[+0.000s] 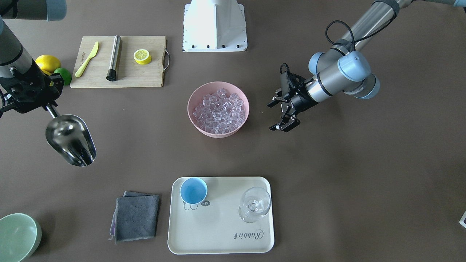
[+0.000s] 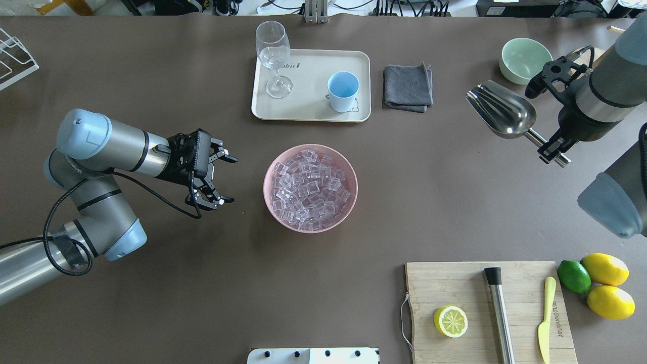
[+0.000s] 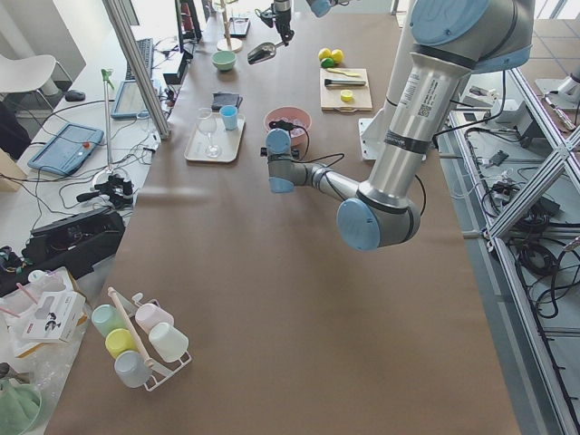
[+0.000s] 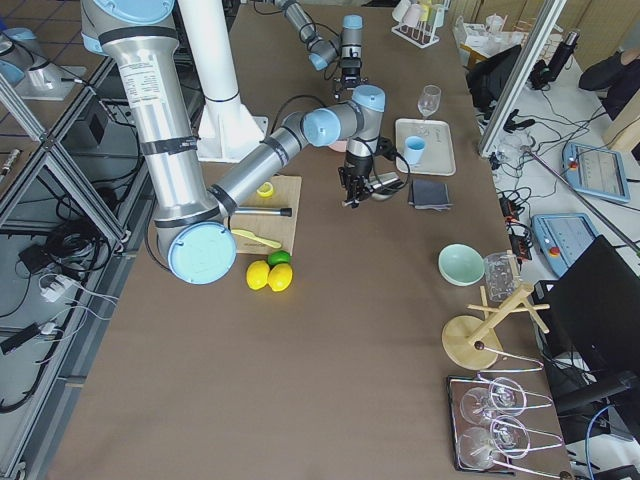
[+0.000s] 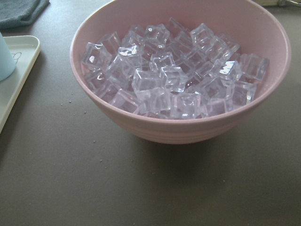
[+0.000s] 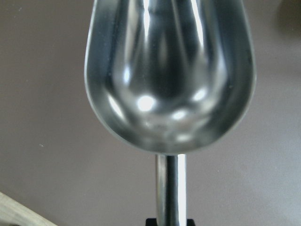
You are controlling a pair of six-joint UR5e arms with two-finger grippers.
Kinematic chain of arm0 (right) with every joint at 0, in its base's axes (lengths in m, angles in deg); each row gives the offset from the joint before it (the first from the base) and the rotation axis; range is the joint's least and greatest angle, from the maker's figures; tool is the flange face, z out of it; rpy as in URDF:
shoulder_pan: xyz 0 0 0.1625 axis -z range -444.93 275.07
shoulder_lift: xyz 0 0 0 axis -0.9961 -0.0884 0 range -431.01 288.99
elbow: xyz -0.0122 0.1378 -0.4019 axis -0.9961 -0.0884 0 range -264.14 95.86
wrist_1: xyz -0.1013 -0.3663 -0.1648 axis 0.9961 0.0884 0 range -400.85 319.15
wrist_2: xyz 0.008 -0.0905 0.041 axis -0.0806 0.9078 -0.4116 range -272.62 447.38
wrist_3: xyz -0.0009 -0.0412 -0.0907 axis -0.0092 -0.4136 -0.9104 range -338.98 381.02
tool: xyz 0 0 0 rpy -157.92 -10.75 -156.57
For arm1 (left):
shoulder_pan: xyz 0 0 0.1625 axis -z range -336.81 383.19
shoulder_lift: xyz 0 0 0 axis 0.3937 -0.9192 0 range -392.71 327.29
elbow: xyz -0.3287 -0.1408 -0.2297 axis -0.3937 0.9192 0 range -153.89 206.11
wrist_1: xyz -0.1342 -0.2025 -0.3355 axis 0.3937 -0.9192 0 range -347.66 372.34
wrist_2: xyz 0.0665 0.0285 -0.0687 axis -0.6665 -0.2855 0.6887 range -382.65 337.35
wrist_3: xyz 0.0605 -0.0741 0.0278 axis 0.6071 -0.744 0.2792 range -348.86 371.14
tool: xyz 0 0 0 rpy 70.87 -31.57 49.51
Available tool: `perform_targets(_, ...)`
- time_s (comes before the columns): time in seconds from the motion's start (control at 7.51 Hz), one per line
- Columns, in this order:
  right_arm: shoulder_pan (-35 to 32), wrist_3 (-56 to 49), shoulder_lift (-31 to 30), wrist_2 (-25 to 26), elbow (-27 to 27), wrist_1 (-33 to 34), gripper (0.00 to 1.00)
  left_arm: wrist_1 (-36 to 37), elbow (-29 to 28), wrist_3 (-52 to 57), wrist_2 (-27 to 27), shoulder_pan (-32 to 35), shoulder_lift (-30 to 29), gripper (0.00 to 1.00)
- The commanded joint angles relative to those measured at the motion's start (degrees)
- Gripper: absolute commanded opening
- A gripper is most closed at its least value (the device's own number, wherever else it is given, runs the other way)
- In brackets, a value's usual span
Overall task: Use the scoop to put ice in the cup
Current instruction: 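Lift the scoop with the right gripper while the left gripper moves beside the pink bowl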
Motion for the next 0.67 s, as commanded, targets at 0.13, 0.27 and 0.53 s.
perform_targets(0.13, 0.66, -17.37, 9.46, 3.24, 5.02, 21.36, 0.0, 1.64, 0.06, -0.36, 0.21, -1.82, -1.77, 0.98)
perform_targets(0.27, 2.4, -17.67, 12.17, 8.12, 5.47, 24.18, 0.0, 1.9, -0.2, -0.45, 0.04, -1.91, -2.2, 0.98)
perform_targets(0.53, 4.97, -17.94, 17.29, 11.5, 4.86, 31.06, 0.0, 2.08, -0.2, -0.45, -0.23, -1.99, -2.65, 0.98)
